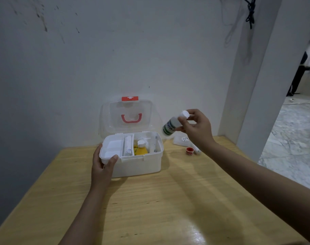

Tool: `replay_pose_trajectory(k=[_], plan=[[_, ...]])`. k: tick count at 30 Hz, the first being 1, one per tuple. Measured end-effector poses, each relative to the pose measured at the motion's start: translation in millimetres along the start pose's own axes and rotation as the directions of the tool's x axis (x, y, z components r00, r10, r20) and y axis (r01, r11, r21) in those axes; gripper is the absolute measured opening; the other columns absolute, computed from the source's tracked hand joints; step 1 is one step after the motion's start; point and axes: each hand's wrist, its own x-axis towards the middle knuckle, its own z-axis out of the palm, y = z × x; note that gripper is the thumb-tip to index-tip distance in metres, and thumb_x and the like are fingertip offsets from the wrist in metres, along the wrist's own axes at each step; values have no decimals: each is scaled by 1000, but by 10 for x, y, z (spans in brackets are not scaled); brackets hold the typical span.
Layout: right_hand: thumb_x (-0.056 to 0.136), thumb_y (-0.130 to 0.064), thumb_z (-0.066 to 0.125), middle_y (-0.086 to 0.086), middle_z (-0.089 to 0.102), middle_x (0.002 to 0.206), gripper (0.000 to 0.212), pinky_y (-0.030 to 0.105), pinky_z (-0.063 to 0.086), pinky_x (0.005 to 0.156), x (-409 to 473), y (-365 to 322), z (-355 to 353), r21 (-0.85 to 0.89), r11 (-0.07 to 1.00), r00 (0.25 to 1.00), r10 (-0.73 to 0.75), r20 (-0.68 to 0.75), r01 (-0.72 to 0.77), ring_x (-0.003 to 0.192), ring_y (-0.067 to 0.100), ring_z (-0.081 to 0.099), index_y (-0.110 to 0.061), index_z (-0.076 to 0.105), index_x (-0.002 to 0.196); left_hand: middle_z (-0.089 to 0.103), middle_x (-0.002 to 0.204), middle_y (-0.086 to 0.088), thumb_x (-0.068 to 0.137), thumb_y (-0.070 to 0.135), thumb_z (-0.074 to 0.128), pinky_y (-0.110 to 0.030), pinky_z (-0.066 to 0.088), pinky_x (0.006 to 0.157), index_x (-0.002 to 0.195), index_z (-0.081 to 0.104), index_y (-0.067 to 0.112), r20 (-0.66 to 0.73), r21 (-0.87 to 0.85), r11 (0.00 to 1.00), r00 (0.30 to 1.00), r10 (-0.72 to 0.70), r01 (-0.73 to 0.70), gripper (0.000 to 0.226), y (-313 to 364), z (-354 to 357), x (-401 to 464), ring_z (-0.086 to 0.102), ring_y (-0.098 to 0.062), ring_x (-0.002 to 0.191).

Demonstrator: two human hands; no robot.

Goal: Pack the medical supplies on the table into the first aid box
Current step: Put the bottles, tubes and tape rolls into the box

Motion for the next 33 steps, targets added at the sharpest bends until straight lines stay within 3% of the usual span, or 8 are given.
replay_pose_trajectory(k=[4,10,14,17,21,26,28,33], plan=[[86,-19,66,10,61,94,19,34,61,63,29,-66,198,-51,998,995,42,93,-37,72,24,72,-8,60,101,47,129,11,53,56,63,-11,42,72,138,37,31,7,-19,1000,1000,-2,2,91,28,5,-16,49,-10,113],[85,-26,68,2,66,84,23,41,61,67,46,56,500,-287,954,966,146,212,-81,63,22,72,-9,64,100,46,131,9,53,57,63,-6,44,65,139,36,31,6,-16,1000,1000,-6,7,93,25,-1,-16,49,-10,113],[84,-31,68,3,65,86,26,21,47,60,20,164,629,-513,857,949,121,291,48,75,15,60,-9,67,99,46,130,8,53,57,63,-5,45,64,139,36,32,4,-7,1000,1000,-3,3,93,13,-3,1,51,-7,108],[82,-31,70,7,69,92,27,25,44,66,-28,273,675,-568,821,933,151,325,65,82,17,60,-8,68,94,47,129,8,54,56,63,-4,45,63,138,36,30,10,-13,1000,1000,5,-5,93,9,-1,5,51,-1,104],[78,-30,74,6,69,95,30,22,40,62,-72,344,674,-552,833,938,155,309,44,79,13,57,-8,68,98,47,130,8,56,56,64,-3,44,65,139,36,28,2,-5,1000,1000,17,-17,92,-18,-8,16,51,-2,105],[70,-40,79,-1,67,98,49,19,48,66,-133,358,557,-469,882,942,109,318,56,76,11,59,-13,66,109,46,129,10,55,57,62,-4,44,65,139,36,30,-1,0,1000,1000,17,-17,92,-13,0,11,51,-3,106],[74,-42,75,-3,66,98,46,20,50,67,-176,392,443,-417,906,952,65,298,69,77,11,62,-14,66,109,46,128,11,55,56,62,-4,44,66,139,37,29,-1,-6,1000,1000,23,-23,92,-5,2,7,51,2,104],[83,-35,67,2,69,94,26,22,47,66,-202,766,55,-442,896,997,63,40,-39,70,9,62,-12,69,96,50,124,18,60,48,66,-4,44,73,135,40,31,-5,-27,999,1000,24,-24,81,-29,0,13,51,7,107]])
